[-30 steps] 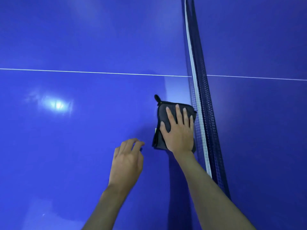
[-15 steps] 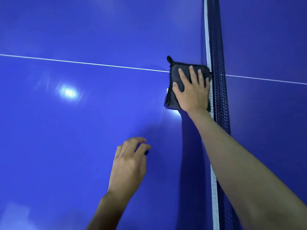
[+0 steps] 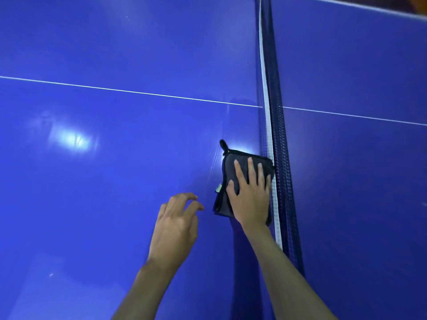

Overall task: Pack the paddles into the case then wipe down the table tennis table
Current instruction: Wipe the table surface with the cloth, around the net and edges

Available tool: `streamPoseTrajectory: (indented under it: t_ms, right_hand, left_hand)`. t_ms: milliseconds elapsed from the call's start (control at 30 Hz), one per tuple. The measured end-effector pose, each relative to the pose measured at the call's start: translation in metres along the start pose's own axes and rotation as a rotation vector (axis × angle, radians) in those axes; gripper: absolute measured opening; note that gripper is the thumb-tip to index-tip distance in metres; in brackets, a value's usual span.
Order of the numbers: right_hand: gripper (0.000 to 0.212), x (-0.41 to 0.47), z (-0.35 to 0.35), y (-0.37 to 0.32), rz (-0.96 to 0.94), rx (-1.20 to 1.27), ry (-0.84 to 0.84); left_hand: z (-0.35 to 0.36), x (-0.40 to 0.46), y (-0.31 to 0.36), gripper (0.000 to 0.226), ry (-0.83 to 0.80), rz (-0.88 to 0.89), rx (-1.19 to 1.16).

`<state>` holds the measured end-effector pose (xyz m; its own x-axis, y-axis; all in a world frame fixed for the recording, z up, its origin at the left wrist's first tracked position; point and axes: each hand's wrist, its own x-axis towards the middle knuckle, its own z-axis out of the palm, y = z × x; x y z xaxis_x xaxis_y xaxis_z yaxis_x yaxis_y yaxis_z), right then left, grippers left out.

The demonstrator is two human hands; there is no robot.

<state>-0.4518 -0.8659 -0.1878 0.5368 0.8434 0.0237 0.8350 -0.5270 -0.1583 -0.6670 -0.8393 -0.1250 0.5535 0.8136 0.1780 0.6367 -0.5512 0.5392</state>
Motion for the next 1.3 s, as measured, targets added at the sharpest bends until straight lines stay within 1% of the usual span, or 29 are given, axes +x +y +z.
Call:
streamPoseTrajectory:
  t_ms: [133, 333, 500, 667, 833, 967, 1133, 1300]
  right_hand:
    - [0.061, -0.047, -0.001, 0.003, 0.016, -0.002, 0.0]
    - [0.065, -0.033, -0.005, 0.007, -0.009, 0.004, -0.009]
    - [0.063, 0.038, -0.005, 0.027, -0.067, 0.109, 0.037]
    - [0.06, 0.122, -0.004, 0.039, -0.087, 0.154, 0.086]
    - [0.06, 0.192, 0.001, 0.043, -0.08, 0.115, 0.038]
    - [0.061, 0.22, 0.001, 0.046, -0.089, 0.067, -0.031]
    - [0.059, 0.201, -0.004, 0.035, -0.041, 0.135, -0.051]
    - [0.059, 0.131, -0.003, 0.031, -0.1, 0.1, -0.01]
  left_hand:
    - [-0.004, -0.008, 0.004, 0.03, -0.022, 0.028, -0.014]
    - [0.004, -0.005, 0.006, 0.034, -0.035, -0.01, -0.011]
    - [0.021, 0.015, 0.009, 0.031, -0.043, -0.023, -0.011]
    - [0.038, 0.038, 0.01, 0.025, 0.008, -0.057, 0.001]
    - [0.049, 0.053, 0.007, 0.024, 0.031, -0.088, 0.002]
    - [0.048, 0.054, 0.005, 0.023, 0.03, -0.091, 0.023]
    - [0.042, 0.039, 0.003, 0.022, 0.011, -0.069, 0.034]
    - [0.033, 0.016, 0.006, 0.023, -0.006, -0.055, 0.021]
